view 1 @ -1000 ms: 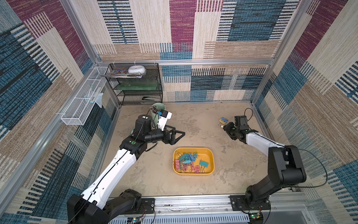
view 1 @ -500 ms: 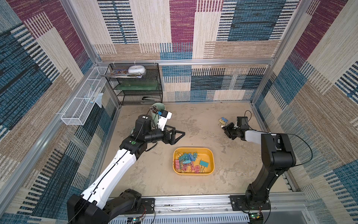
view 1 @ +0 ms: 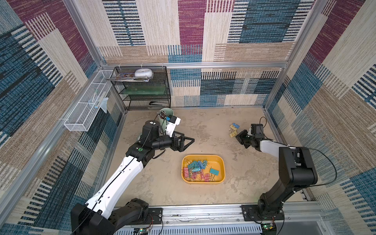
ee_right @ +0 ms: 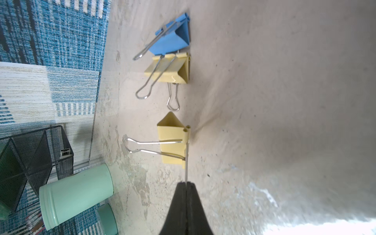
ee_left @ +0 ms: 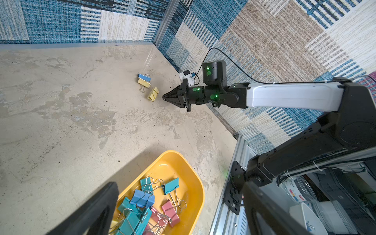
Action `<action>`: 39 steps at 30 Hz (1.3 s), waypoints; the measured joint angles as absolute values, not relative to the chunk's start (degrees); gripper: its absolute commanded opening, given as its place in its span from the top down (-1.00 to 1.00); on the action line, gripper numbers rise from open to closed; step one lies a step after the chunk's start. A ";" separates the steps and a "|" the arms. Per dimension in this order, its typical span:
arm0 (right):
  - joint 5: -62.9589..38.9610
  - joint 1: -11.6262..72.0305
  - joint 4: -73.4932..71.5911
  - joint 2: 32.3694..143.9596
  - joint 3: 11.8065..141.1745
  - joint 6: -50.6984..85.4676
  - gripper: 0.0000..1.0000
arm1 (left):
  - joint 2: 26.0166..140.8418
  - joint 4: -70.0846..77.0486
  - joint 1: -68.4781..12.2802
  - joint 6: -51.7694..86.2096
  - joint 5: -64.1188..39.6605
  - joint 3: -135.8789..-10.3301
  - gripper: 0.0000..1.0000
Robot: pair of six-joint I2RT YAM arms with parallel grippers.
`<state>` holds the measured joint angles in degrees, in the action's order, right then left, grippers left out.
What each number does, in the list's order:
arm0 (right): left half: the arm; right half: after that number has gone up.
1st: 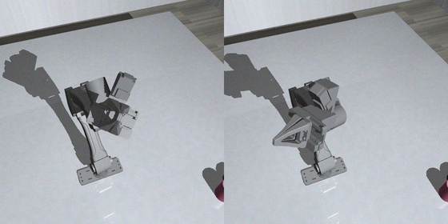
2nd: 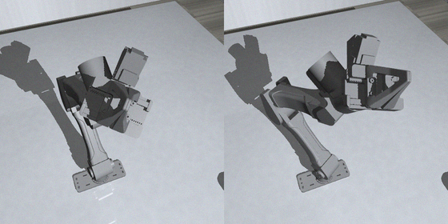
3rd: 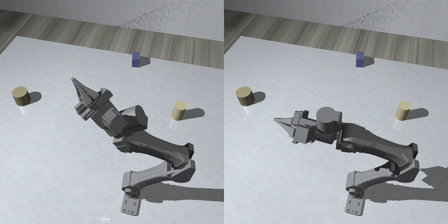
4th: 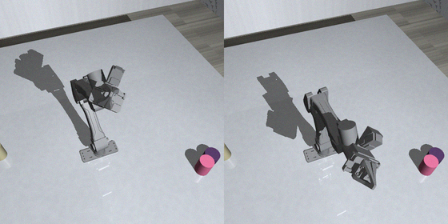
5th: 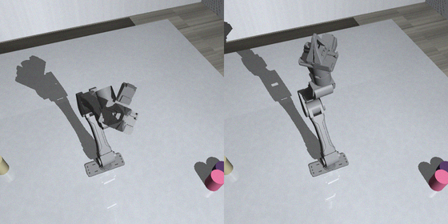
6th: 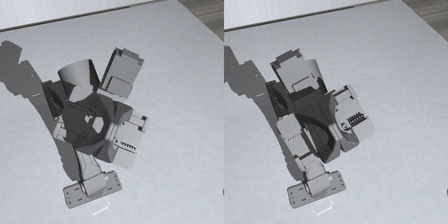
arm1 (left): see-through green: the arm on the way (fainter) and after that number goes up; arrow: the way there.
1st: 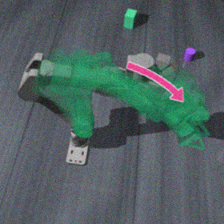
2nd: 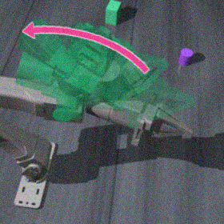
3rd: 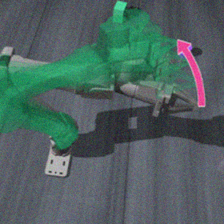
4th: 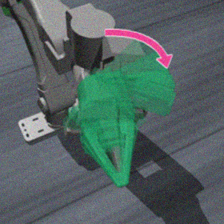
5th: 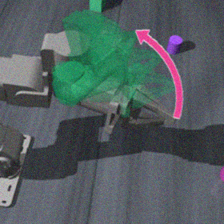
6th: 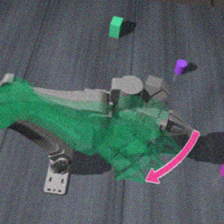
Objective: Put the binder clips in the storage box
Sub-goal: Pick up the binder clip at the center of the board, then place the binder clip in the storage box.
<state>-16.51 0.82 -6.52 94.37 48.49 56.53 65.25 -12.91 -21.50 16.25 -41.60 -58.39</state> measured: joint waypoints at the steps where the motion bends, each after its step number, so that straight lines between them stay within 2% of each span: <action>1: -16.43 0.82 -6.00 92.66 47.77 55.92 1.00 | 65.25 -12.91 -21.50 16.25 -41.60 -58.39 -0.99; 12: -18.94 3.60 3.92 66.11 40.84 44.62 1.00 | 65.19 -12.93 -21.50 16.25 -41.80 -58.39 -0.99; 16: -22.55 9.06 9.76 56.64 39.81 40.56 1.00 | 64.95 -12.91 -21.52 16.08 -42.02 -58.39 -0.99; 19: -23.64 16.36 14.06 52.97 39.97 38.92 1.00 | 64.75 -12.91 -21.54 15.86 -42.22 -58.39 -0.98; 24: -22.20 27.75 20.45 53.39 40.27 38.65 1.00 | 64.64 -12.93 -21.74 15.42 -43.05 -58.39 -0.99; 28: -19.14 34.65 23.62 58.35 40.58 39.09 1.00 | 64.20 -12.84 -22.26 14.79 -44.14 -58.39 -0.98; 39: -10.44 40.05 25.76 72.01 42.63 38.74 1.00 | 63.29 -12.51 -23.35 13.06 -44.80 -58.39 -0.98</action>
